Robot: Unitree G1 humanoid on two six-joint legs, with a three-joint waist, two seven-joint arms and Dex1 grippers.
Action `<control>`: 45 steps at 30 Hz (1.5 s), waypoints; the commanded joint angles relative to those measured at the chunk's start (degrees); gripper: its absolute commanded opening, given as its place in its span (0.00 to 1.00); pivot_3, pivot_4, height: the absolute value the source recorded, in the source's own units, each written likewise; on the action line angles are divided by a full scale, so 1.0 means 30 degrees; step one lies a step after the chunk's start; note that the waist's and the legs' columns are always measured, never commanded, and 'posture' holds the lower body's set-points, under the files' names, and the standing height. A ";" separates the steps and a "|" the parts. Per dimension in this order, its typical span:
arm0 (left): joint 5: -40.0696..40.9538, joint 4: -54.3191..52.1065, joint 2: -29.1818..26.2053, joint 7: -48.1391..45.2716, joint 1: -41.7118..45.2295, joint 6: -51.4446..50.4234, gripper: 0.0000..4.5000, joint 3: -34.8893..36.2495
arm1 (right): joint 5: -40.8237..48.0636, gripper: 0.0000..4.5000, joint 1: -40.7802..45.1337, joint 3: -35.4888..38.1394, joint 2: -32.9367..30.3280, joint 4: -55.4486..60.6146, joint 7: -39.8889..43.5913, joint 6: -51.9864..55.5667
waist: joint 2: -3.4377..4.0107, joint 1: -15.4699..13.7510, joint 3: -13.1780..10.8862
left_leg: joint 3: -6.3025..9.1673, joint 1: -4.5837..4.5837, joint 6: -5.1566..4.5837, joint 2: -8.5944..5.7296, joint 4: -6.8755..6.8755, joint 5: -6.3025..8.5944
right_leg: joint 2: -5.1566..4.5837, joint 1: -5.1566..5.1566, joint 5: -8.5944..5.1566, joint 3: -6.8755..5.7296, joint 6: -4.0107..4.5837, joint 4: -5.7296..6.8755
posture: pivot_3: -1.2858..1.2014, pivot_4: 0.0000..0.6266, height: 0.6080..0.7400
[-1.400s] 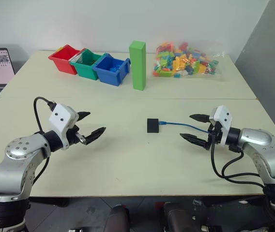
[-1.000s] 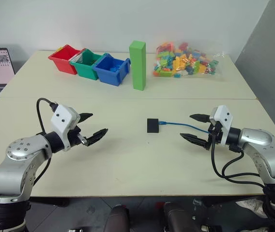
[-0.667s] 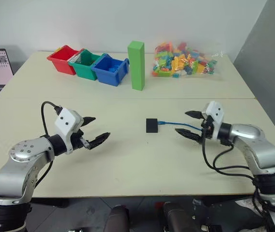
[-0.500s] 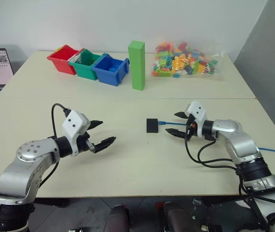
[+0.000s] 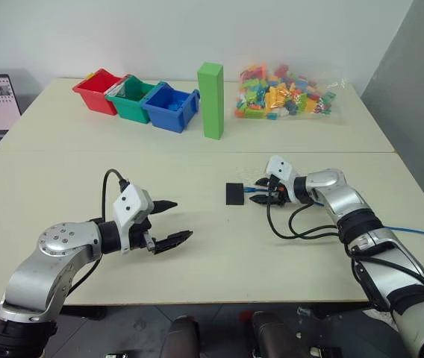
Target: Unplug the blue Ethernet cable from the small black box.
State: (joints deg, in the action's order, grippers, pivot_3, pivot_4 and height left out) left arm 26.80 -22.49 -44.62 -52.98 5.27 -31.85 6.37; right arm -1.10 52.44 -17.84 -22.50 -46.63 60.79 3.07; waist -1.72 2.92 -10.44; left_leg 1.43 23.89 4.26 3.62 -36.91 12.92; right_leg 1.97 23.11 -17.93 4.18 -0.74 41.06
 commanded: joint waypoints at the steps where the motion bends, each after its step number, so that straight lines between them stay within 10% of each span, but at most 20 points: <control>1: 0.0033 0.0010 0.0073 -0.0126 0.0246 0.0575 1.00 -0.0062 | -0.0554 0.34 0.0326 0.0033 0.0175 -0.0316 -0.0139 -0.0774 | 0.0000 0.0020 0.0000 | 0.0000 0.0000 0.0000 0.0001 0.0000 0.0000 | 0.0000 0.0000 0.0000 0.0000 0.0000 0.0001 | 0.52 0.24 1.00; 8: 0.0219 0.1598 0.0378 -0.0134 0.0669 0.0353 1.00 0.0083 | -0.1662 0.02 -0.0406 -0.0125 -0.0352 0.0733 -0.0761 -0.3187 | 0.0000 0.0010 0.0000 | 0.0002 -0.0004 0.0000 -0.0002 -0.0006 0.0000 | 0.0000 0.0000 0.0001 -0.0001 0.0000 0.0017 | 0.52 0.24 1.00; 32: 0.8737 0.3400 0.2606 0.1934 0.4159 -0.8704 1.00 0.2374 | -0.2127 0.01 -0.2463 -0.1231 -0.1138 1.4008 -0.0196 -0.5945 | 0.0004 -0.0092 -0.0003 | 0.0029 0.0000 0.0005 -0.0001 -0.0018 -0.0003 | -0.0006 -0.0010 0.0001 -0.0020 0.0000 0.0031 | 0.52 0.24 1.00; 45: 1.0153 0.3246 0.3107 0.2693 0.4306 -0.9137 0.40 0.2643 | -0.2226 0.01 -0.2130 -0.1177 -0.0853 1.4140 -0.0807 -0.6239 | 0.0005 -0.0112 -0.0003 | 0.0030 0.0000 0.0005 0.0000 -0.0018 -0.0003 | -0.0009 -0.0009 0.0001 -0.0022 0.0000 0.0030 | 0.52 0.24 1.00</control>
State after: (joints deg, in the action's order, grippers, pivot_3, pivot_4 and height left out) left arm 55.92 -11.51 -35.06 -45.46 17.22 -59.39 12.67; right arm -8.29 44.93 -22.14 -25.49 -6.38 59.50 -14.43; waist -1.70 2.58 -10.45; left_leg 1.52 23.89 4.28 3.62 -36.96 12.92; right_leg 1.94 23.08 -17.93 4.12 -0.74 41.15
